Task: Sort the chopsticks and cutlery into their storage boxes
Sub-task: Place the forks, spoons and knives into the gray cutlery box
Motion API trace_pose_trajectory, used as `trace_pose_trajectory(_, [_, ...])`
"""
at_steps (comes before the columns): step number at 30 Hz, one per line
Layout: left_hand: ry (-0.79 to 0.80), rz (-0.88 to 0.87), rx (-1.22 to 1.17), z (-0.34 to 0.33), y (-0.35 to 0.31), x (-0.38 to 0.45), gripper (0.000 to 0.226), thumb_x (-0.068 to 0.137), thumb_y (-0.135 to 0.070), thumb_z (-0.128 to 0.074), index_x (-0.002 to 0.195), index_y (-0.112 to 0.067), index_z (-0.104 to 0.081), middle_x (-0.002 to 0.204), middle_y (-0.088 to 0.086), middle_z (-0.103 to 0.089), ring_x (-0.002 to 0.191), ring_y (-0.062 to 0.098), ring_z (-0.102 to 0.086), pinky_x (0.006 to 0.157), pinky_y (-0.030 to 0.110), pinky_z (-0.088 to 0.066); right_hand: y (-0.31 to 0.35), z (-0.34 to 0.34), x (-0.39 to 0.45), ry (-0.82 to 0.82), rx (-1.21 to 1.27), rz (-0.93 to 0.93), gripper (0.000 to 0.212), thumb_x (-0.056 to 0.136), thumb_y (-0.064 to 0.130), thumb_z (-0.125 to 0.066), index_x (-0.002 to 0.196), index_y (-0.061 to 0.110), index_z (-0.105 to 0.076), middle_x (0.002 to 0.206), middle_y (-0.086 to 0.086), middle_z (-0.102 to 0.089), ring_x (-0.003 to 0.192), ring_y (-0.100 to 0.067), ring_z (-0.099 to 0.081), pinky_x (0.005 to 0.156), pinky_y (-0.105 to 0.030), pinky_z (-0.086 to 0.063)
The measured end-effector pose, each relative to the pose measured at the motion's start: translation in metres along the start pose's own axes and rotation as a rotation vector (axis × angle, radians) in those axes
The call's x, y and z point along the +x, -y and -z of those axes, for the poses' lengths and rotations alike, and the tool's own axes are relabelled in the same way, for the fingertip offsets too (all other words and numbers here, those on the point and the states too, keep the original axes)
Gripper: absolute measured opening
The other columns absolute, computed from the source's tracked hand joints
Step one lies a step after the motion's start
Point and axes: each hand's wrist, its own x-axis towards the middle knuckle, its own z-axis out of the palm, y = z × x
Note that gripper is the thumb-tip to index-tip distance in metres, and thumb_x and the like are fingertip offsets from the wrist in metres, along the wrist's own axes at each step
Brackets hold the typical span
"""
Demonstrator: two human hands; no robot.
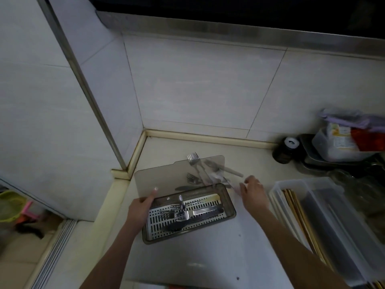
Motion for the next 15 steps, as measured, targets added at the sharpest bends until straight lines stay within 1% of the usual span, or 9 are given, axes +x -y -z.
trace_pose_trajectory(2, [-0.008, -0.002, 0.011, -0.001, 0.003, 0.0, 0.05, 0.083, -0.055, -0.059, 0.076, -0.007, -0.072, 0.069, 0.007, -0.073, 0.07, 0.023, -0.071, 0.069, 0.03, -0.053, -0.017, -0.006, 0.009, 0.157, -0.045, -0.16, 0.041, 0.093, 0.038, -0.051, 0.119, 0.007, -0.046, 0.118, -0.015, -0.052, 0.11, -0.034, -0.051, 0.086, -0.039, -0.043])
trace_pose_trajectory(3, [-0.012, 0.001, 0.016, 0.0, 0.004, 0.0, 0.05, 0.083, -0.055, -0.059, 0.075, -0.008, -0.072, 0.069, 0.007, -0.073, 0.07, 0.023, -0.071, 0.07, 0.031, -0.054, -0.023, -0.011, 0.012, 0.205, -0.104, -0.184, 0.048, 0.092, 0.043, -0.051, 0.123, 0.007, -0.045, 0.121, -0.015, -0.049, 0.113, -0.034, -0.049, 0.089, -0.04, -0.042])
trace_pose_trajectory(5, [-0.019, 0.001, 0.025, 0.0, 0.007, 0.002, 0.051, 0.083, -0.056, -0.059, 0.075, -0.007, -0.073, 0.069, 0.007, -0.073, 0.069, 0.023, -0.071, 0.072, 0.033, -0.055, -0.026, -0.021, 0.014, 0.251, -0.316, -0.117, 0.054, 0.091, 0.05, -0.045, 0.127, 0.009, -0.043, 0.123, -0.012, -0.046, 0.115, -0.031, -0.047, 0.088, -0.04, -0.043])
trace_pose_trajectory(6, [-0.016, 0.001, 0.029, 0.001, 0.007, 0.003, 0.052, 0.083, -0.056, -0.059, 0.075, -0.007, -0.073, 0.068, 0.007, -0.073, 0.069, 0.023, -0.071, 0.072, 0.033, -0.056, -0.023, -0.023, 0.013, 0.245, -0.353, -0.101, 0.054, 0.092, 0.049, -0.045, 0.126, 0.008, -0.041, 0.123, -0.012, -0.046, 0.117, -0.03, -0.046, 0.089, -0.04, -0.044])
trace_pose_trajectory(8, [-0.009, 0.004, 0.037, 0.001, 0.006, 0.004, 0.052, 0.084, -0.055, -0.059, 0.074, -0.006, -0.073, 0.068, 0.008, -0.073, 0.068, 0.023, -0.071, 0.07, 0.032, -0.055, -0.017, -0.025, 0.01, 0.241, -0.342, -0.11, 0.046, 0.094, 0.039, -0.048, 0.123, 0.005, -0.039, 0.125, -0.013, -0.047, 0.12, -0.03, -0.044, 0.091, -0.04, -0.044])
trace_pose_trajectory(10, [-0.012, 0.003, 0.031, 0.0, 0.005, 0.005, 0.05, 0.084, -0.054, -0.059, 0.074, -0.007, -0.072, 0.068, 0.008, -0.073, 0.068, 0.023, -0.071, 0.066, 0.028, -0.053, -0.013, -0.027, 0.006, 0.245, -0.393, -0.07, 0.037, 0.097, 0.03, -0.043, 0.123, 0.004, -0.039, 0.126, -0.013, -0.048, 0.121, -0.029, -0.045, 0.093, -0.04, -0.044])
trace_pose_trajectory(13, [-0.012, -0.003, 0.035, 0.0, 0.005, 0.006, 0.05, 0.084, -0.054, -0.059, 0.075, -0.007, -0.071, 0.07, 0.007, -0.073, 0.069, 0.022, -0.07, 0.065, 0.027, -0.05, -0.016, -0.028, 0.006, 0.31, -0.411, -0.026, 0.035, 0.098, 0.033, -0.038, 0.118, 0.004, -0.045, 0.119, -0.013, -0.053, 0.112, -0.028, -0.054, 0.09, -0.037, -0.045])
trace_pose_trajectory(15, [-0.008, -0.001, 0.037, 0.001, 0.006, 0.007, 0.05, 0.083, -0.055, -0.059, 0.074, -0.008, -0.071, 0.07, 0.006, -0.073, 0.069, 0.022, -0.07, 0.067, 0.028, -0.051, -0.018, -0.025, 0.008, 0.392, -0.326, -0.045, 0.03, 0.097, 0.032, -0.042, 0.111, 0.007, -0.051, 0.114, -0.013, -0.058, 0.105, -0.029, -0.058, 0.085, -0.034, -0.046])
